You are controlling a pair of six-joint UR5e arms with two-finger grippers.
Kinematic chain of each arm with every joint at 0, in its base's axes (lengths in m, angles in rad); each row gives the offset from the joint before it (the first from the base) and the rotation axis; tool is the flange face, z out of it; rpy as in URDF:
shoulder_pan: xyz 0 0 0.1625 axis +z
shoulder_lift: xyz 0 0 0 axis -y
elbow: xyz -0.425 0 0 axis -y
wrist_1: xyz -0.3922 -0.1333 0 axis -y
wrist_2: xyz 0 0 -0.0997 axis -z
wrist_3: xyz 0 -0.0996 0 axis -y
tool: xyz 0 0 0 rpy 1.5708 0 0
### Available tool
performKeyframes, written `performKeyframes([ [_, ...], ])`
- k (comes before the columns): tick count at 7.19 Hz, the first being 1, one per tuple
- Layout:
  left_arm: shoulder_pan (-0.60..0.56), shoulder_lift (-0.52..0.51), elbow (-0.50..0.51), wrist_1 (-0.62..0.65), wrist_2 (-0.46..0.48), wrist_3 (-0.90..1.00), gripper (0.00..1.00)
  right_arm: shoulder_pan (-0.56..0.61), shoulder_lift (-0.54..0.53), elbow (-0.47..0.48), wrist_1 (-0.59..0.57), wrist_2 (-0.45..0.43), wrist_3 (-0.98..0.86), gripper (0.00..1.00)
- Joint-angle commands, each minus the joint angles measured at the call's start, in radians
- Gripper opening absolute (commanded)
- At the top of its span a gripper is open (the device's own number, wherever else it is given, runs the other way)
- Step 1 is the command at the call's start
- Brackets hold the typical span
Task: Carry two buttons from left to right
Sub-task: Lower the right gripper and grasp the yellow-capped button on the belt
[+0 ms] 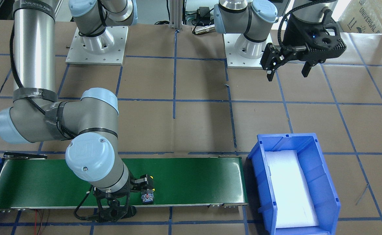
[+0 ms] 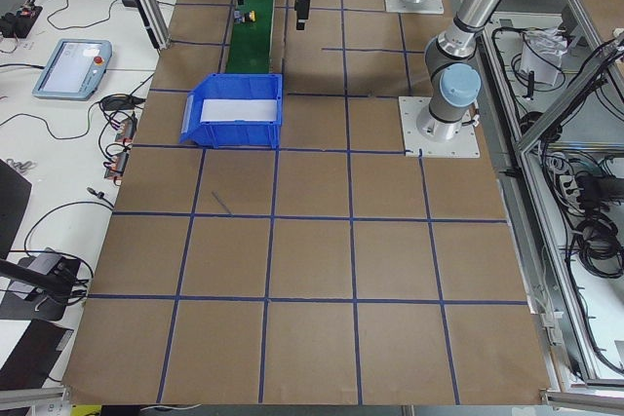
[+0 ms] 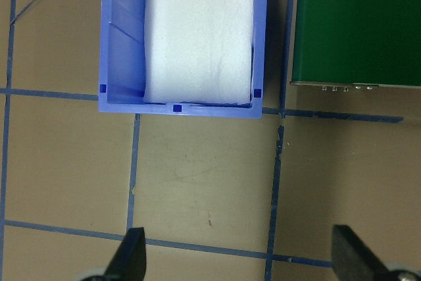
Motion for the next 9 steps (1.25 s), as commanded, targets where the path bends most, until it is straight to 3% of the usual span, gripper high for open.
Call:
performKeyframes([
  [1, 0.0, -0.004, 0.002, 0.0, 0.0, 0.0, 1.0, 0.008, 0.002, -0.005, -0.005, -0.023, 0.006, 0.98],
  [7, 0.0, -0.001, -0.006, 0.0, -0.002, -0.002, 1.0, 0.014, 0.022, -0.014, -0.034, -0.027, -0.005, 0.96],
  [9, -0.002, -0.002, -0.006, 0.002, -0.005, 0.0, 1.0, 0.014, 0.035, -0.016, -0.054, -0.027, -0.006, 0.87],
])
